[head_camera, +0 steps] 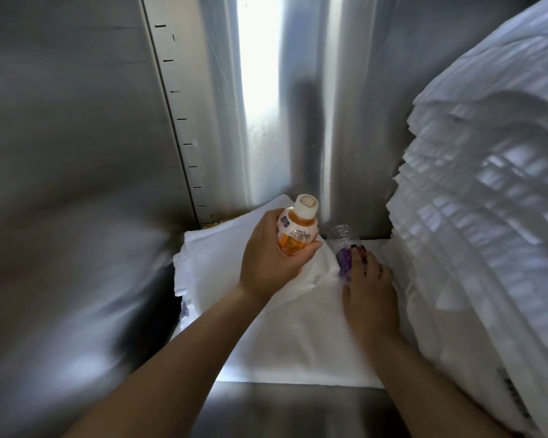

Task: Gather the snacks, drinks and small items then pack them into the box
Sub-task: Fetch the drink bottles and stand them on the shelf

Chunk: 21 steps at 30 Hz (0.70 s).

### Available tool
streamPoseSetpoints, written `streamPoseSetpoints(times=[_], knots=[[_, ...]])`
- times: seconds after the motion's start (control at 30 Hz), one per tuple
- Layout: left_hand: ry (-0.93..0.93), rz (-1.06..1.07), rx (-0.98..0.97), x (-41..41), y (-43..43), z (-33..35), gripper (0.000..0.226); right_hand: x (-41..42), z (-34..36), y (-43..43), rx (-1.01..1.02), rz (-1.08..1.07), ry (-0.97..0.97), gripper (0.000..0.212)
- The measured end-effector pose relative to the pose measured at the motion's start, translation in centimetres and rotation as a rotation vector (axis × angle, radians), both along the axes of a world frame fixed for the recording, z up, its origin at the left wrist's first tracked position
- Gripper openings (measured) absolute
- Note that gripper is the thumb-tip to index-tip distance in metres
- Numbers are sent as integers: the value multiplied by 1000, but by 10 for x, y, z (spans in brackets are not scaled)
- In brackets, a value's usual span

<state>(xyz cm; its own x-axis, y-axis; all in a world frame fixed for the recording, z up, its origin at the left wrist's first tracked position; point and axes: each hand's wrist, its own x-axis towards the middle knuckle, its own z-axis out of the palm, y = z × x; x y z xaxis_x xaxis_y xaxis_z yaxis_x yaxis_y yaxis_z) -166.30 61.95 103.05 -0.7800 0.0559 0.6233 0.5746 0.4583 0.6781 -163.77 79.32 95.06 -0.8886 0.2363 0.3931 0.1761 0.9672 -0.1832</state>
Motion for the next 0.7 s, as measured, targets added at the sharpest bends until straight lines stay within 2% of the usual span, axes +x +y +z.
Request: streamPoseSetpoints(times=[0.1, 0.47, 0.7], knots=[[-90, -17, 92, -1, 3, -1, 54, -1, 0, 0, -36, -30, -53, 75], [-185, -42, 110, 3, 10, 2, 60, 19, 2, -4, 18, -39, -112, 74], [-198, -63, 152, 26, 8, -4, 59, 61, 13, -9, -194, -28, -106, 75]])
